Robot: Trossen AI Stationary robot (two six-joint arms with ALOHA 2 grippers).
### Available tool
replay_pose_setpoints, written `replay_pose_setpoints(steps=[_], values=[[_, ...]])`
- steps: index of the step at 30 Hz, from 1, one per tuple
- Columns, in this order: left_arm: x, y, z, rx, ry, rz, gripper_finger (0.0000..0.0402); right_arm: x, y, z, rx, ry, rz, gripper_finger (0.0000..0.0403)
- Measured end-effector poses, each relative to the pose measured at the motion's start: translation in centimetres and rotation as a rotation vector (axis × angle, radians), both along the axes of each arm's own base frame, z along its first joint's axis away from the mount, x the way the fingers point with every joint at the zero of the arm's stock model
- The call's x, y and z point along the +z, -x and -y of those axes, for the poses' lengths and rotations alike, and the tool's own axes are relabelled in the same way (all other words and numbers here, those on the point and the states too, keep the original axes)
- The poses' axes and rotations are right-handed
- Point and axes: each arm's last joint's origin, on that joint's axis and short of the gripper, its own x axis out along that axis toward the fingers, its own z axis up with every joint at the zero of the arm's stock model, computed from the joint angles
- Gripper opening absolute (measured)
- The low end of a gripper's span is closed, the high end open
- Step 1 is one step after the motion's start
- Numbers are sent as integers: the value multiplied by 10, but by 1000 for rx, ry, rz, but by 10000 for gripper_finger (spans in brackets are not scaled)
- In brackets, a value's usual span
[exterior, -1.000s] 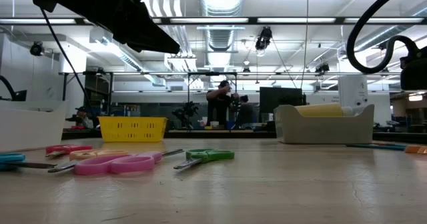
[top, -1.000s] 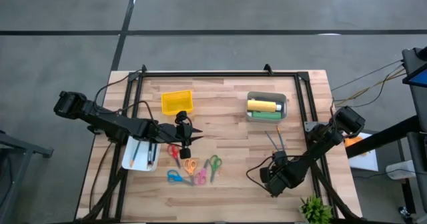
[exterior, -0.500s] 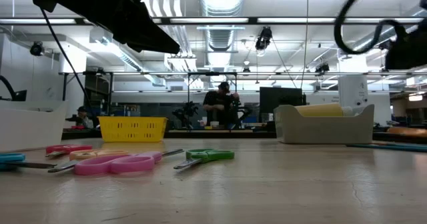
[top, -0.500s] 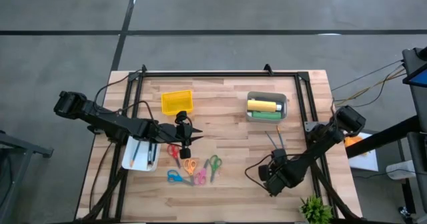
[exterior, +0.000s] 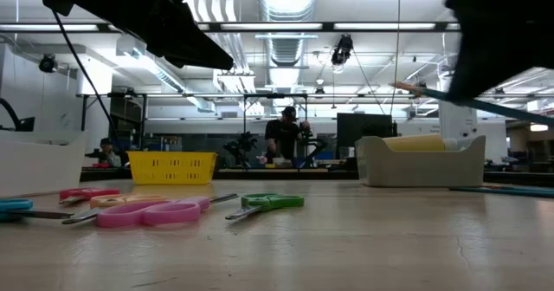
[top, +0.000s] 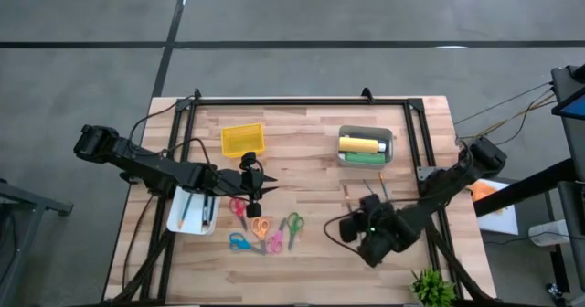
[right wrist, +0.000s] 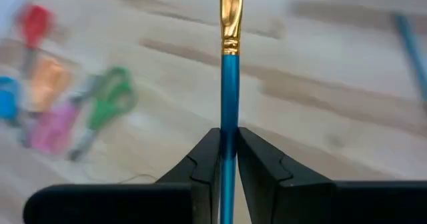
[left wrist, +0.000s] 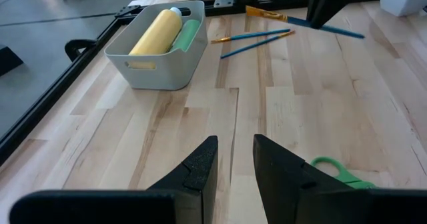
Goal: Pick & Place Paint Supplies
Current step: Put the blue paintbrush into the white bin
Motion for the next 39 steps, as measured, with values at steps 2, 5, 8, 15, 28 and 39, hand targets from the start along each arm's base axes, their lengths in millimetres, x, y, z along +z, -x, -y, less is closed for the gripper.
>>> replay_pose_setpoints(steps=[2, 5, 8, 15, 28, 39], values=[[0, 0, 0, 1, 2, 0, 96, 1, -11, 5, 37, 18, 50, 42], [0, 0, 0, 1, 2, 0, 96, 4, -30, 15, 96, 46, 106, 42], [0, 0, 0, 0, 2, 0, 96, 4, -48, 31, 120, 71, 155, 42], [0, 0, 0, 1, 2, 1, 96, -3, -88, 71, 192, 80, 297, 42], [0, 0, 0, 0, 0, -2, 96, -53, -137, 108, 206, -6, 421, 42], [0, 0, 0, -1, -2, -3, 96, -81, -168, 129, 179, -161, 415, 42]])
